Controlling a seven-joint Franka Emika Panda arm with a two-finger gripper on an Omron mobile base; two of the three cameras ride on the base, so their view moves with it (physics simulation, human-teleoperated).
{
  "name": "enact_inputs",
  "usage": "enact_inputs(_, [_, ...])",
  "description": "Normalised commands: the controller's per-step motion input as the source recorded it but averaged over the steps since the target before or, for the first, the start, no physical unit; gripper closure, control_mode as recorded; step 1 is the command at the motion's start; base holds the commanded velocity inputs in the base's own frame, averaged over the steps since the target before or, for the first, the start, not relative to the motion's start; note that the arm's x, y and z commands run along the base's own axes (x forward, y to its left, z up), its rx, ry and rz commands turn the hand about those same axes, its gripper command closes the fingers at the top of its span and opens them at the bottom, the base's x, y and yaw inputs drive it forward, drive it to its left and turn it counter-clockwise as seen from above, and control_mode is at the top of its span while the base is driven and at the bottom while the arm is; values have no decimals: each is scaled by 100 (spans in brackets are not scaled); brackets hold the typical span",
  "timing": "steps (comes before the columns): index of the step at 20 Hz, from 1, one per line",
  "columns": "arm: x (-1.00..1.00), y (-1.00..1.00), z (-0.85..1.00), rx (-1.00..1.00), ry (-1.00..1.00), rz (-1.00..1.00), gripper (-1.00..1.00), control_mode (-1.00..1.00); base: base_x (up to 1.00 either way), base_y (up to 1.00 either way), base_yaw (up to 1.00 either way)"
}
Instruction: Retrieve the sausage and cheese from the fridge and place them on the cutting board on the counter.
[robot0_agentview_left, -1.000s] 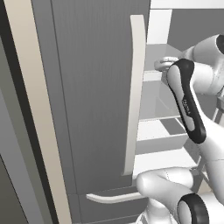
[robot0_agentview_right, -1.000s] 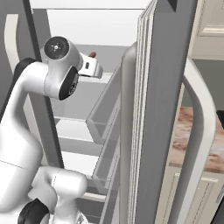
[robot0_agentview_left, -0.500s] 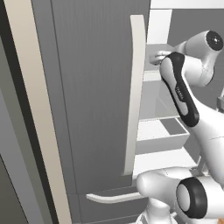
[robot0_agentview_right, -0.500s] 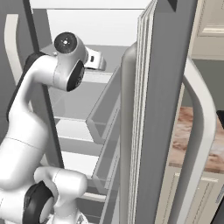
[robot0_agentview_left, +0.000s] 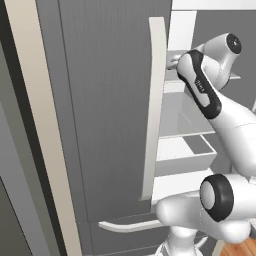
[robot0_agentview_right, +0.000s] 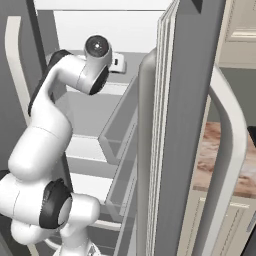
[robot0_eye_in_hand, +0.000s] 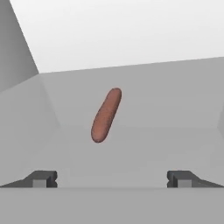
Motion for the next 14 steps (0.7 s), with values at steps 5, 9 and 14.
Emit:
enact_inputs(5, [67,0,0,0,0,9,-100,-100,0,0,0])
enact_inputs(9, [60,0,0,-3,0,2,-100,-100,0,0,0])
enact_inputs(14, [59,4,-2,-4,0,0,-100,-100,0,0,0])
